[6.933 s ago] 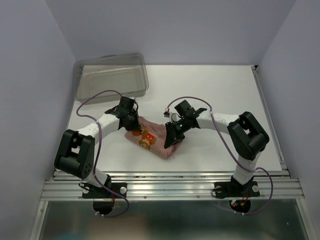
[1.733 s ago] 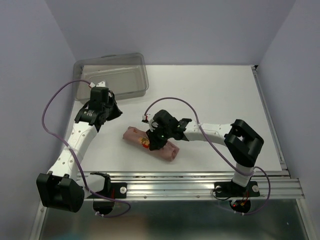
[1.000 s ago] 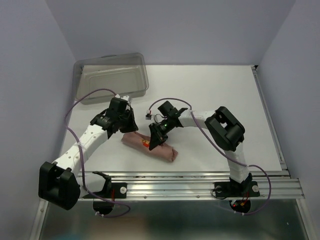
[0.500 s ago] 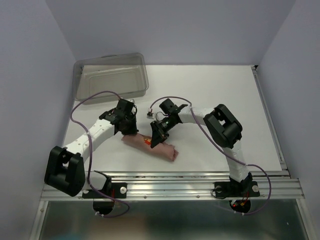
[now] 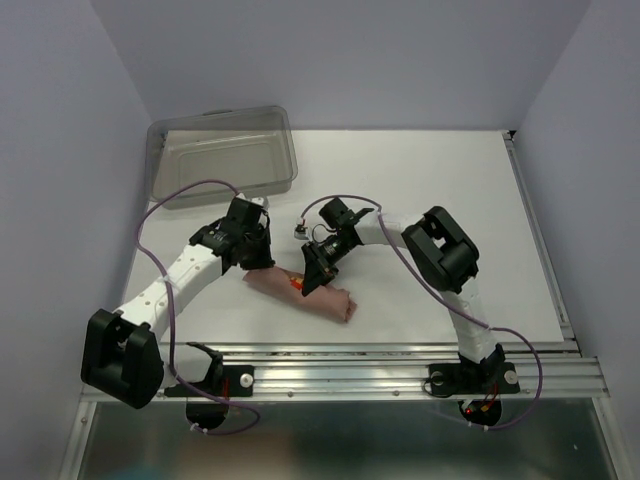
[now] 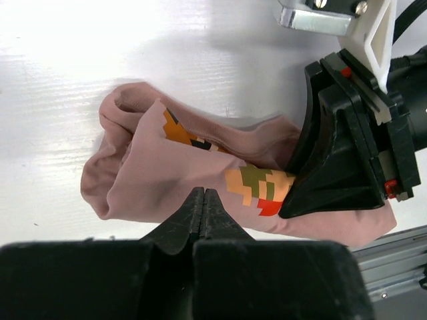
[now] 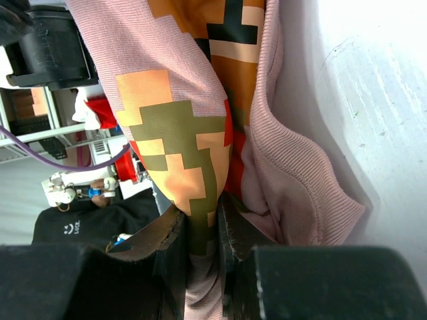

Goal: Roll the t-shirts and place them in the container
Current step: Roll the T-shirt to the center of the board.

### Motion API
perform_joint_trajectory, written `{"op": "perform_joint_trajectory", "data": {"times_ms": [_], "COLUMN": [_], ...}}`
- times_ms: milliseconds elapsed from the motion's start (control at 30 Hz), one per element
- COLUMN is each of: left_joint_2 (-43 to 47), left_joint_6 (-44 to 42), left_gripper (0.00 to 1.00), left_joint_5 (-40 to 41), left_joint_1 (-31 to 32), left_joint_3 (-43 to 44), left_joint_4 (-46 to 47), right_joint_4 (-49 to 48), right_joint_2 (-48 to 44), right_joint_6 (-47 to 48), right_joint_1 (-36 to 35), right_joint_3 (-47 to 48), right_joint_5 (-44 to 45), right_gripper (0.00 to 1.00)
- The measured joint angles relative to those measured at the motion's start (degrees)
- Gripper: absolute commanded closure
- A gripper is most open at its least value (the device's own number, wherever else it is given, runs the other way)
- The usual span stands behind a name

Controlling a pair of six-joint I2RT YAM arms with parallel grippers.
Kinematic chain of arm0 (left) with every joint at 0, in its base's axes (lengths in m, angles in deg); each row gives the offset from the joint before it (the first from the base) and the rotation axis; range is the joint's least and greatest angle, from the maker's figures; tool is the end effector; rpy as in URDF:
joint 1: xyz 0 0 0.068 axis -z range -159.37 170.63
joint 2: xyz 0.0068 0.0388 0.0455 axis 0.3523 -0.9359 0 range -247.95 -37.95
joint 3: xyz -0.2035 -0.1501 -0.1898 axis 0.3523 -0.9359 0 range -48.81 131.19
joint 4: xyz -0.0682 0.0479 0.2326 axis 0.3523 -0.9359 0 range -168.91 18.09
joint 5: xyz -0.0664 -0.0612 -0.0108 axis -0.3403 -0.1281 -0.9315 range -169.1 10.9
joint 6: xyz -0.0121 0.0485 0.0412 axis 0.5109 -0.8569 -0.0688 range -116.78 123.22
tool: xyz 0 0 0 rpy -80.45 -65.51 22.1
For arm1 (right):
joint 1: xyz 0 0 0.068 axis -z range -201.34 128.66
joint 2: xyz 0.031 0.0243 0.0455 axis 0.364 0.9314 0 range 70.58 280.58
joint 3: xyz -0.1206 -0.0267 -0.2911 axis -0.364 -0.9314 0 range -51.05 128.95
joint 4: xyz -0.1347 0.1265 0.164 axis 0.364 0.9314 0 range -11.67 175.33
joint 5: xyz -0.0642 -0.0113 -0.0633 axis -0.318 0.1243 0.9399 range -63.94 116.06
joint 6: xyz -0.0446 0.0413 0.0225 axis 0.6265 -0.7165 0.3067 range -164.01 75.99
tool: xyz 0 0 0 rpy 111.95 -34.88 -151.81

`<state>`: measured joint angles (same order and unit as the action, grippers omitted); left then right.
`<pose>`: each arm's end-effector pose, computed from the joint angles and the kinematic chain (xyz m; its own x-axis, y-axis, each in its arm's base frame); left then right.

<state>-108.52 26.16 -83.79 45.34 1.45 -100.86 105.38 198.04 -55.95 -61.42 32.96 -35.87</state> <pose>0.2115 -0.1018 0.2869 -0.8151 -0.0525 -0.5769 0.1601 0.9366 -0.3116 0.3143 0.3229 0.1520 -0.8150 -0.5585 -0.1545 -0.3676 0.2923 0.8828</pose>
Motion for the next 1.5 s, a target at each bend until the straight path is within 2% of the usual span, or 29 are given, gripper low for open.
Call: {"op": "perform_joint_trajectory", "data": {"times_ms": [500,800,867,1000,1100,1167,1400,1433,1500], "left_joint_2": [-2.29,-9.46,-10.73,-11.91,-11.93,-11.98,-14.01,-14.03,-14.03], "left_joint_6": [-2.51,0.04,0.68,1.75,2.43,2.73,3.48,3.5,3.5], "left_gripper": [1.0,1.0,1.0,1.0,1.0,1.0,1.0,1.0,1.0], "left_joint_5": [-0.59,-0.44,-0.44,-0.66,-1.09,-1.68,-3.1,-3.15,-3.26], "left_joint_1": [0.35,0.33,0.31,-0.13,-0.61,-1.01,-1.7,-1.75,-1.92], "left_joint_3": [-0.02,-0.17,-0.81,-2.32,-2.91,-3.17,-3.48,-3.48,-3.48], "left_joint_4": [-3.13,2.03,4.04,6.51,7.61,8.57,10.75,10.88,11.04], "right_joint_4": [0.87,1.03,1.31,2.12,2.4,2.86,4.04,4.09,4.24], "right_joint_2": [0.9,0.9,0.83,-1.44,-5.64,-9.49,-22.14,-23.74,-26.36], "right_joint_6": [0.15,0.13,0.13,0.11,-0.02,0.04,0.09,0.11,0.0], "right_joint_1": [0.61,1.33,1.44,1.42,1.42,1.49,1.81,1.81,1.81], "right_joint_3": [0.7,0.7,0.7,-0.15,-2.38,-4.09,-7.26,-7.93,-9.22], "right_joint_5": [-0.48,0.76,1.6,6.34,12.28,17.35,26.21,27.02,28.15], "right_gripper": [0.9,0.9,0.88,0.5,0.35,0.3,0.28,0.3,0.44]}}
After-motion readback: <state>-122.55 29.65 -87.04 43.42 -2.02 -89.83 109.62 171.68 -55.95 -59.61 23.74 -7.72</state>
